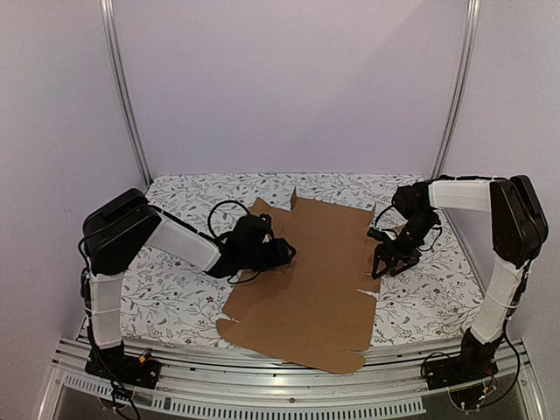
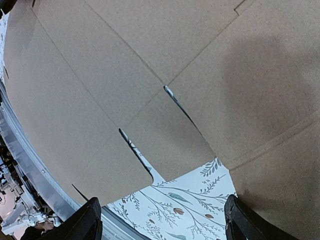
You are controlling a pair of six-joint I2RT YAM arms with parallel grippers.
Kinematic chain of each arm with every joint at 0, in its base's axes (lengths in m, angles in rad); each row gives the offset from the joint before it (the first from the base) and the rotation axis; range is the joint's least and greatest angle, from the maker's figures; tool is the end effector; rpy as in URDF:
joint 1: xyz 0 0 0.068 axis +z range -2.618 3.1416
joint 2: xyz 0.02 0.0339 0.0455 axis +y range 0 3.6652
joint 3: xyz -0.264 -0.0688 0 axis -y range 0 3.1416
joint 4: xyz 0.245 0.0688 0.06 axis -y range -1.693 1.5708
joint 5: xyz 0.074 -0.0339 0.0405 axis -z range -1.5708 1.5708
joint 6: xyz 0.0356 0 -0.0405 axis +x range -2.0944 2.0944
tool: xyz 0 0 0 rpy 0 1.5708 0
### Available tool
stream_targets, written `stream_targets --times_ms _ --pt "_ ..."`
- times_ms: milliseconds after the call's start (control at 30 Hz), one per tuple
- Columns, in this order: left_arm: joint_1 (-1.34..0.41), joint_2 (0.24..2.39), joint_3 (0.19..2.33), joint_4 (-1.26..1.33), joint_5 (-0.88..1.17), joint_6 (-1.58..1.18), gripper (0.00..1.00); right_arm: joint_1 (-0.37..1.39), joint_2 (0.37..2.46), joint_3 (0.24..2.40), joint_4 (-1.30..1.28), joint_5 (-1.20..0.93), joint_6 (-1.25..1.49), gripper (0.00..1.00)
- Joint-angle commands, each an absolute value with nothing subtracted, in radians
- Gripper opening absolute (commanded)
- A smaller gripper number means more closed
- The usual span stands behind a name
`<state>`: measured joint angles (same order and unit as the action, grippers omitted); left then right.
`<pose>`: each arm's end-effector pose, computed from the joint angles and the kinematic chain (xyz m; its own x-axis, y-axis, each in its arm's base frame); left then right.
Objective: Fold the paper box
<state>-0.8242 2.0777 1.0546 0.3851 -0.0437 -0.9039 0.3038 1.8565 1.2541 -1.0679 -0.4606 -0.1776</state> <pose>0.2830 -0.3035 0.1011 -0.8077 -0.2830 -0.5173 0.1210 0.7791 -0.6151 0.3004 0.1108 0.1720 -0.8947 -0.4463 0.0196 -0.3900 0.8017 0.4529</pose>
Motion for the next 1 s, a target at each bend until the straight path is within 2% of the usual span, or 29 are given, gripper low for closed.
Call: stream_targets --times_ms 0,200,533,767,967 --pt "-0.822 2.146 0.975 0.211 -0.057 -1.02 0.53 0.318 1.87 1.238 -1.002 -0.498 -0.082 0.84" --pt "-0.859 2.164 0.975 0.258 -0.098 -1.096 0.53 0.335 1.881 1.224 -1.004 -0.486 -0.071 0.84" --pt "-0.901 2.185 0.95 0.302 -0.115 -1.154 0.53 0.35 1.886 1.177 -1.004 -0.518 -0.06 0.91" --pt "-0.91 2.16 0.928 0.29 -0.138 -1.138 0.53 0.391 1.956 1.218 -1.009 -0.585 -0.061 0.91" --pt "-0.91 2.161 0.934 0.271 -0.137 -1.113 0.53 0.391 1.925 1.269 -1.024 -0.628 -0.079 0.89"
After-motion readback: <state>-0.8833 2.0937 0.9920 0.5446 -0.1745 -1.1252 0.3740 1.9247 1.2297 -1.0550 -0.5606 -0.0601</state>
